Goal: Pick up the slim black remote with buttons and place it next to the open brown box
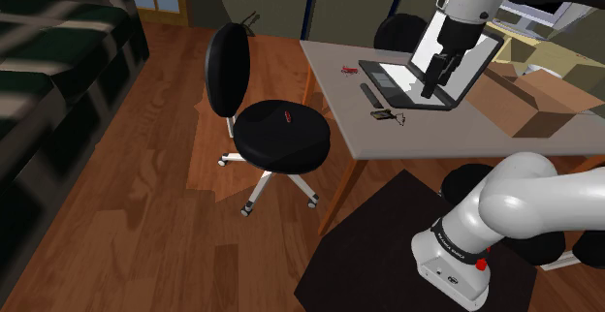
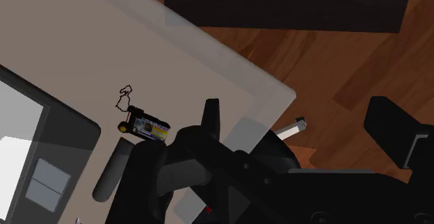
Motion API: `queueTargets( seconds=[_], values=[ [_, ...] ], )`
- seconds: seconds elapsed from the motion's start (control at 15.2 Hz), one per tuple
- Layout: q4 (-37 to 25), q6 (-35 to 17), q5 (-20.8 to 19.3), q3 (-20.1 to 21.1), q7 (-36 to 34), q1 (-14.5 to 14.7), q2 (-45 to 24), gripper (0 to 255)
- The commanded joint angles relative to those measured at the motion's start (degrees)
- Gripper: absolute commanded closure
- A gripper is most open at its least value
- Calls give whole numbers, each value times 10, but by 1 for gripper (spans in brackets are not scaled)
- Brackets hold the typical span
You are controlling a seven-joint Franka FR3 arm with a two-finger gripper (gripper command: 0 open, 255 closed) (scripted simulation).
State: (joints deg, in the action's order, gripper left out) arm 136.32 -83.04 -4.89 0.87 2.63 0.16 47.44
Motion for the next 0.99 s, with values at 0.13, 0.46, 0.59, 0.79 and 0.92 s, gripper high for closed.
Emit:
queueTargets(
  seconds=[0.13,0.46,0.59,0.79,0.92],
  values=[
    [3,-36,-6,-8,-7,-10,-30,0],
    [-3,-121,-20,-30,-24,-34,-114,0],
    [-10,-153,-24,-39,-31,-43,-150,0],
    [-27,-197,-29,-53,-40,-56,-206,0],
    [-41,-225,-31,-62,-46,-63,-244,0]
  ],
)
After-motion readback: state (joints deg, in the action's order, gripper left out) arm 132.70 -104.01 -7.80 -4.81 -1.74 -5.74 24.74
